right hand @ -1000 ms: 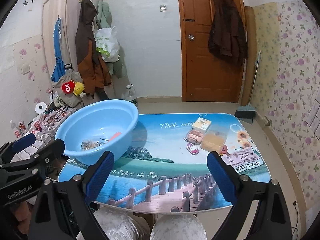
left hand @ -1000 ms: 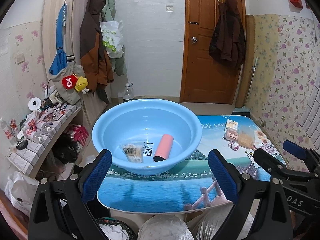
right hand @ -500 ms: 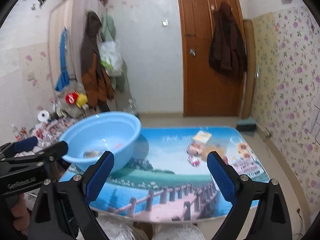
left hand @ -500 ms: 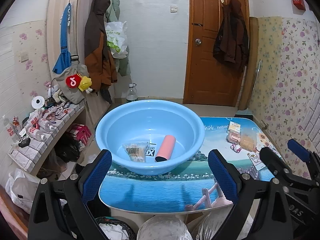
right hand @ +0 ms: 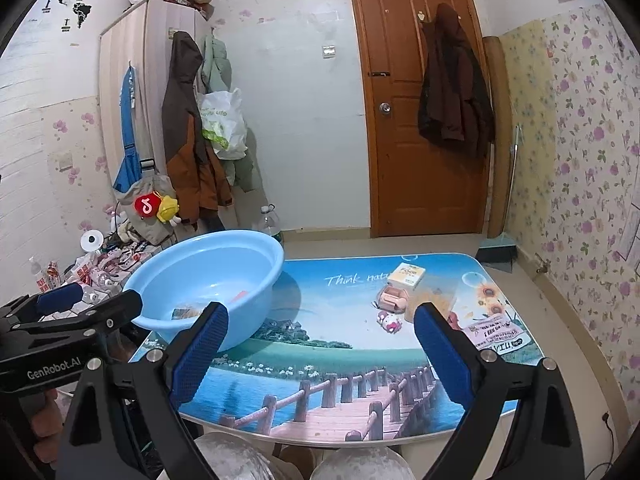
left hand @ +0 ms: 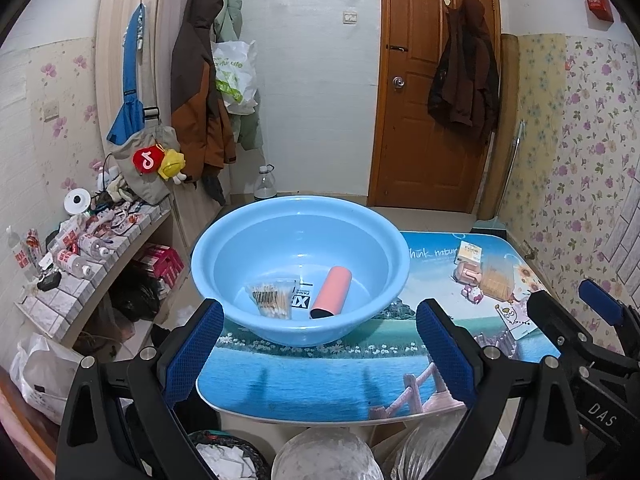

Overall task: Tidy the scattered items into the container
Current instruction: 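Withdraw both grippers from the basin toward the remaining items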

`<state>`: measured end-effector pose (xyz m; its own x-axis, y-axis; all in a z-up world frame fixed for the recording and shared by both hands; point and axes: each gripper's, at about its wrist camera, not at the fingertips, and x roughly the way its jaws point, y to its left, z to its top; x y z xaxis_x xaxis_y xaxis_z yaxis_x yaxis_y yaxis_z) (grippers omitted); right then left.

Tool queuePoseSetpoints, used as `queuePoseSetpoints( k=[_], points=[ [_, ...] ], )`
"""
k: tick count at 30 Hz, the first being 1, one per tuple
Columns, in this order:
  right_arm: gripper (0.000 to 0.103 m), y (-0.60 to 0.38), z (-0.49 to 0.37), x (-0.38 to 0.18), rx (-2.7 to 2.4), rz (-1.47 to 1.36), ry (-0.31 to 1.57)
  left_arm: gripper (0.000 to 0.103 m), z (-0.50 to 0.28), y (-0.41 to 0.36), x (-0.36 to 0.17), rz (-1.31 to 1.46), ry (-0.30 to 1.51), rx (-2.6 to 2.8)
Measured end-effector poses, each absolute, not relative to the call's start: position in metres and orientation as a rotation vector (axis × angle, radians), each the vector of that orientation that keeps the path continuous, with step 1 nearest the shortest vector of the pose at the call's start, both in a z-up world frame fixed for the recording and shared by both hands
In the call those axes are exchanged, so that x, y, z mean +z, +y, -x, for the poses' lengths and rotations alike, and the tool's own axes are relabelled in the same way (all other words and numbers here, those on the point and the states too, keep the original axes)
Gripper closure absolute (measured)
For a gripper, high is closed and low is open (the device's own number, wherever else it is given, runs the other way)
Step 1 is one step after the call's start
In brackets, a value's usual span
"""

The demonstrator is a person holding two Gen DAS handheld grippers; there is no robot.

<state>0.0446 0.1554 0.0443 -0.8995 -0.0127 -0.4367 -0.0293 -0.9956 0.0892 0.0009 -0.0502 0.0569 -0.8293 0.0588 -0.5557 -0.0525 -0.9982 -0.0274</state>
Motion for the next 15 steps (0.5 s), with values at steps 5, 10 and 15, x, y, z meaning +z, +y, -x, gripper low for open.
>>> queuePoseSetpoints(
  k=[5,10,15],
  points=[
    [0.008,0.1552,-0.0451,0.0429,3.046,0.711,0.143,0.005,-0.0021,-0.0503,0.0572,0.895,-0.016,2.947],
    [0.008,0.1561,-0.0441,0.0416,3.036,0.724,0.143,0.005,-0.0027,-0.0477,0.0567,0.899,-0.012,2.942],
    [0.008,0.16,-0.0431,0.0405,3.029,0.724,0.154,0.005,-0.0023,-0.0434,0.0568,0.894,-0.006,2.933]
  ],
)
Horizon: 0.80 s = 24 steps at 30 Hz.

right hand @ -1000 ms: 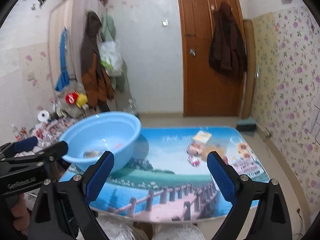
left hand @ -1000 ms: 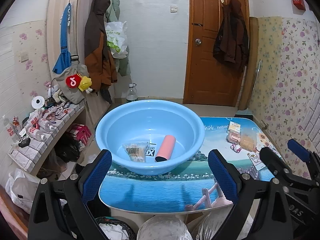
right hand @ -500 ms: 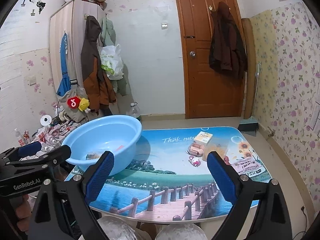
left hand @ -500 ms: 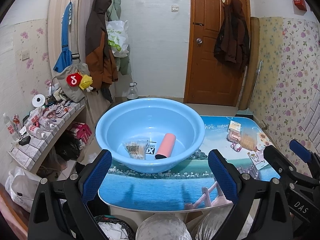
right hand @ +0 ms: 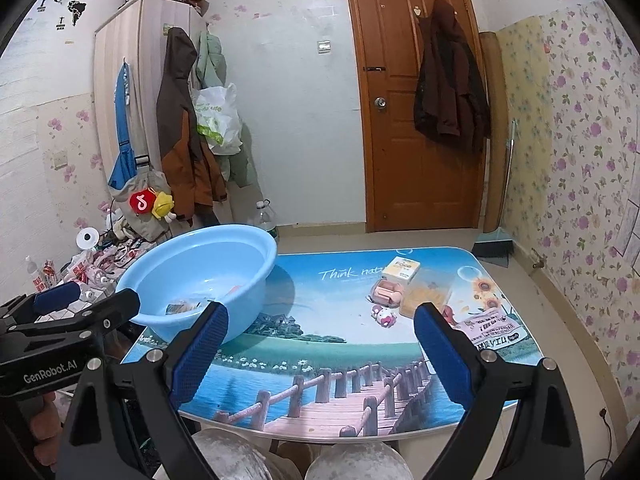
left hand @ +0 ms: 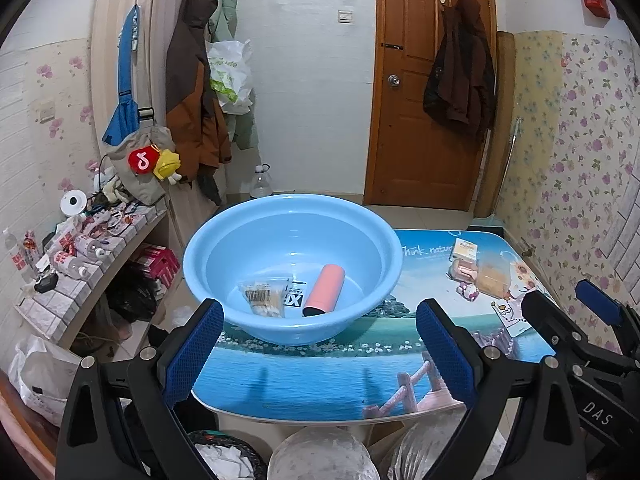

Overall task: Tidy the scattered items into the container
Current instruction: 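Withdraw both grippers from the basin toward the remaining items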

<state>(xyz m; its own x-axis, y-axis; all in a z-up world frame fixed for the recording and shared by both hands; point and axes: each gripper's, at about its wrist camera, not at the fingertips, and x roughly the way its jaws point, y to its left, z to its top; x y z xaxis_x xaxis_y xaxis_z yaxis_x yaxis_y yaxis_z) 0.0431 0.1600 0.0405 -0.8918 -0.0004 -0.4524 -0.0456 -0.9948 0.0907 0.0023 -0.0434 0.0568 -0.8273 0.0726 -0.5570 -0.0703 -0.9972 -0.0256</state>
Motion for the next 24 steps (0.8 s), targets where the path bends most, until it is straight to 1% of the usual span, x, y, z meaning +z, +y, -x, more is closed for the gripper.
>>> queuePoseSetpoints(
  k=[13,17,24],
  points=[
    [0.008,0.192,-0.041,0.029,2.966,0.744,0.179,0.005,0.007,-0.016,0.052,0.9,0.017,2.885],
    [0.008,0.209,-0.041,0.026,2.931,0.732,0.171,0.005,0.009,-0.005,0.05,0.892,0.031,2.869],
    [0.008,0.254,-0.041,0.018,2.854,0.723,0.219,0.005,0.017,0.027,0.045,0.898,0.059,2.817]
  ],
)
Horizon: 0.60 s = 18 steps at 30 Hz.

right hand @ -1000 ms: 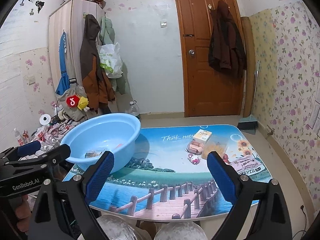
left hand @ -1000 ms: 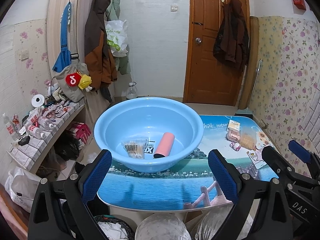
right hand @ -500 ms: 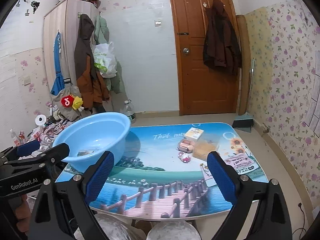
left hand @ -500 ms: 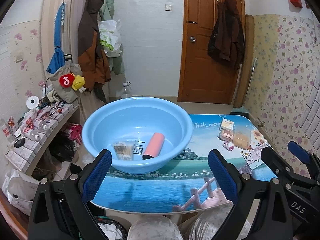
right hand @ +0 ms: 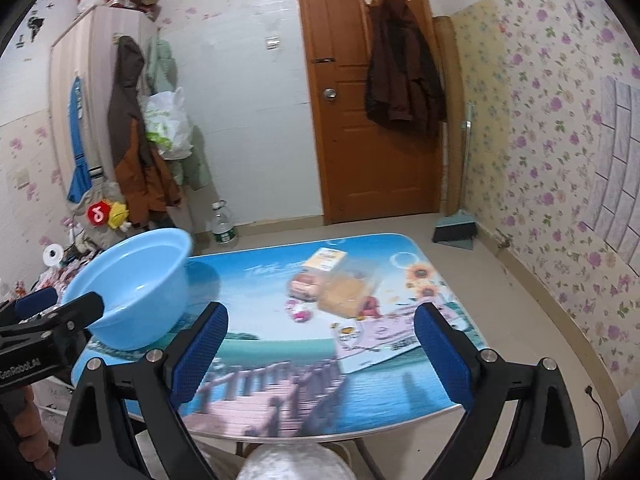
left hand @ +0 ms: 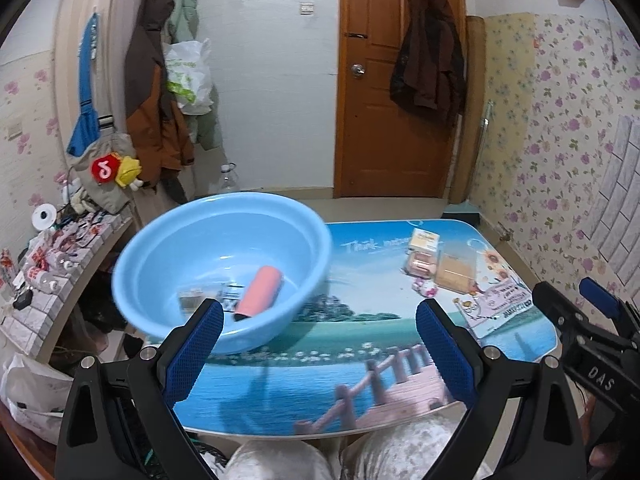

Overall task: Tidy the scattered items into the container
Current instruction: 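Withdraw both grippers from the basin toward the remaining items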

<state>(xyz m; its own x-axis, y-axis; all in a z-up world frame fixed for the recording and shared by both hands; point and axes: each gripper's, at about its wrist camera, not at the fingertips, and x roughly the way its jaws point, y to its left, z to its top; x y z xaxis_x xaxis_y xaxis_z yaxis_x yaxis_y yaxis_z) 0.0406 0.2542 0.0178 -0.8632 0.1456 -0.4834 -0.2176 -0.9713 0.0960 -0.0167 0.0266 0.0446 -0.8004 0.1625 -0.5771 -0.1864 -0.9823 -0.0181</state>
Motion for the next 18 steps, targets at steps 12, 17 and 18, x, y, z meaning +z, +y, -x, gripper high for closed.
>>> queuePoseSetpoints(
  k=[12,17,18],
  points=[
    [0.008,0.317,-0.033,-0.02,2.754,0.812,0.26,0.005,0.041,0.092,0.014,0.969,0.166,2.706],
    [0.008,0.333,-0.019,-0.04,2.748,0.892,0.272,0.005,0.059,0.116,-0.001,1.003,0.213,2.659],
    [0.008,0.337,-0.016,-0.045,2.746,0.907,0.279,0.005,0.062,0.119,-0.004,1.006,0.222,2.656]
  ],
)
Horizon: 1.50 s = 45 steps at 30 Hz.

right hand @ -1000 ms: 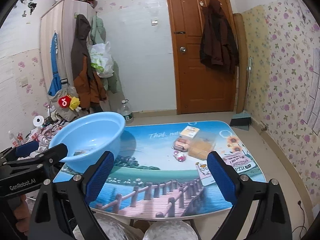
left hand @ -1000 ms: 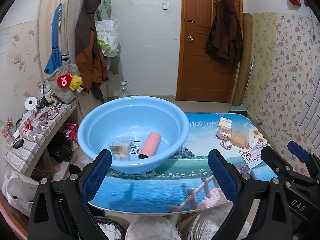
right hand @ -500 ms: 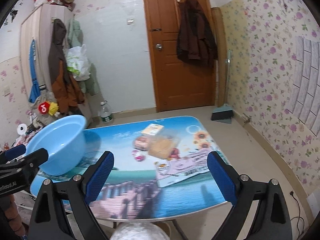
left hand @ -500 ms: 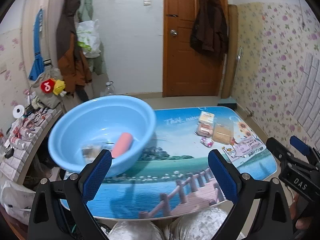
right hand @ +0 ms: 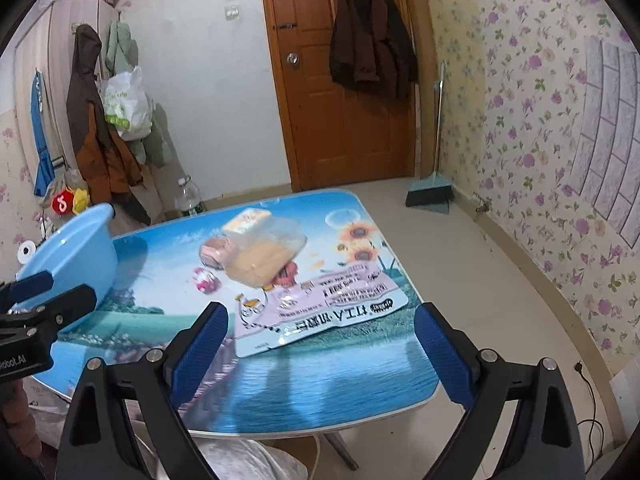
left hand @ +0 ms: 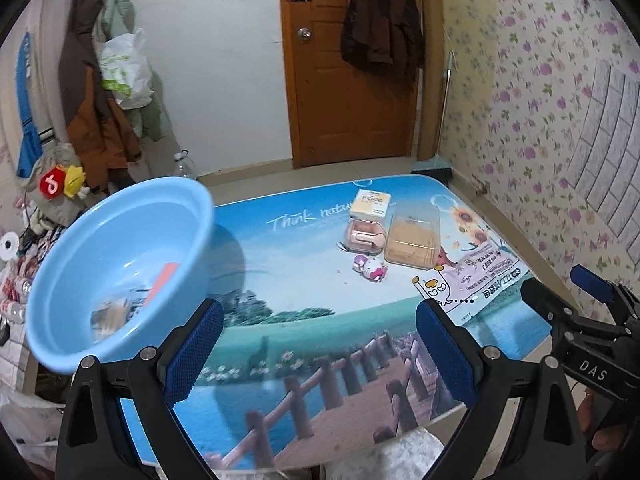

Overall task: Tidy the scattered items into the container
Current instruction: 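Withdraw both grippers from the basin toward the remaining items, then grasp the printed packet with the right gripper and lift it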

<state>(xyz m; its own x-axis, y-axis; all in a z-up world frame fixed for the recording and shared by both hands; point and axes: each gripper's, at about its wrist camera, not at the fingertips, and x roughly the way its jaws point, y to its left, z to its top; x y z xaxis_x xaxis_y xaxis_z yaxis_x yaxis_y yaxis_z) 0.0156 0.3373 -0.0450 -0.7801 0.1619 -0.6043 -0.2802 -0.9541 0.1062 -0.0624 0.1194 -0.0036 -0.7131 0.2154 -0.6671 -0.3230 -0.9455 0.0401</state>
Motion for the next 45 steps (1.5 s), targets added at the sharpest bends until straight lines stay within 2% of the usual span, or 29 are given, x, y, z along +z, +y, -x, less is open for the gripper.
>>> queuePoseSetpoints(
  k=[9,15,28,37,45],
  points=[
    [0.008,0.371,0.0,-0.067,2.699,0.946,0.39,0.005,0.096,0.148,-0.034,1.088,0.269,2.605],
    [0.008,0.389,0.009,-0.073,2.676,0.929,0.374,0.005,0.108,0.166,-0.051,1.138,0.273,2.549],
    [0.008,0.424,0.031,-0.09,2.663,0.965,0.506,0.005,0.119,0.204,-0.081,1.215,0.43,2.497],
    [0.008,0.434,0.032,-0.094,2.668,0.96,0.542,0.005,0.12,0.207,-0.081,1.222,0.468,2.542],
    [0.008,0.432,0.033,-0.092,2.706,0.962,0.554,0.003,0.119,0.206,-0.082,1.242,0.43,2.539]
  ],
)
